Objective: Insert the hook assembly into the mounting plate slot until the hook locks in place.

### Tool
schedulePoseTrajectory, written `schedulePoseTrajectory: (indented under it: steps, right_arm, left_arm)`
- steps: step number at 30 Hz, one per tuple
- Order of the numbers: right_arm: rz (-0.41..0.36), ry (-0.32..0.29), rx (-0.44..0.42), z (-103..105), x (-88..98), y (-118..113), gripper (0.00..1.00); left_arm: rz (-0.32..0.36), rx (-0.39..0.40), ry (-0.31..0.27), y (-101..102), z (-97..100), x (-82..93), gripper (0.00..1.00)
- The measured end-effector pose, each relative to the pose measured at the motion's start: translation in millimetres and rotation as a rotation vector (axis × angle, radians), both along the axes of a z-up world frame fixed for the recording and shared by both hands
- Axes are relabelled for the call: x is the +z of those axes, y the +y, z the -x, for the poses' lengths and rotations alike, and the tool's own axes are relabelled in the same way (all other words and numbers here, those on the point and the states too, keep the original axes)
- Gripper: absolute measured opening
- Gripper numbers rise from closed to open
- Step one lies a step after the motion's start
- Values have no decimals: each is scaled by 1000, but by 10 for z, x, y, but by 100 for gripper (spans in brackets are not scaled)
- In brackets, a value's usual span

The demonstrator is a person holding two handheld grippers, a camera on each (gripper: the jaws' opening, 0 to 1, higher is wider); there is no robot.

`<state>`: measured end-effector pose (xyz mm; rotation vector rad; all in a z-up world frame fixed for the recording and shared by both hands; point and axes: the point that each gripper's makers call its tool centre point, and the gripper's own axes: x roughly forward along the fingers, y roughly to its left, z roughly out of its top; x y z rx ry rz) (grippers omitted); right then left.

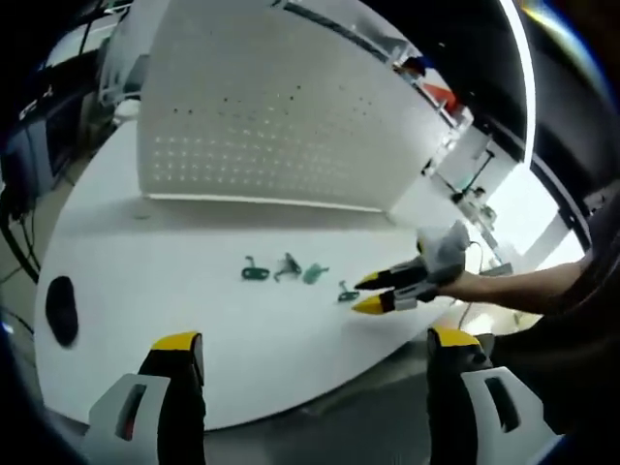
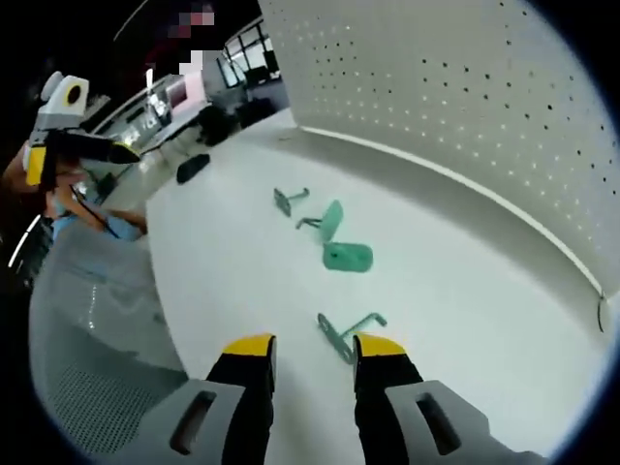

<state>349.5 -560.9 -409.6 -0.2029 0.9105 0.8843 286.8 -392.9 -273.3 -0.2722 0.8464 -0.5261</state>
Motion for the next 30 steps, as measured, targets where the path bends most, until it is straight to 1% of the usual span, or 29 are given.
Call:
schedulePoseTrajectory:
  steps: [6,11,16,19,23,26,27,30]
  right_arm:
    - [-5,30,-36,-59,-50,-43,30]
    - [17,52,-28,-51,-149,-72,28]
    - [20,61,-26,-47,-169,-71,25]
    - [27,73,-21,-29,-193,-73,21]
    - [38,70,-28,-75,-208,-94,17]
    - [47,72,-29,-74,-224,-105,9]
    - [59,63,-15,-72,-236,-111,6]
    - [58,59,-1,-49,-230,-103,5]
  left_arm:
    - [10,-17,8,-83,11,-23,97]
    - [9,-30,20,-109,36,-58,97]
    - [18,-24,27,-102,23,-80,97]
    - [17,-22,32,-94,8,-97,97]
    - [20,-22,33,-96,-28,-88,97]
    - [29,-17,24,-107,-67,-57,97]
    - [33,-17,23,-112,-83,-58,96]
    - [26,-28,31,-124,-100,-97,96]
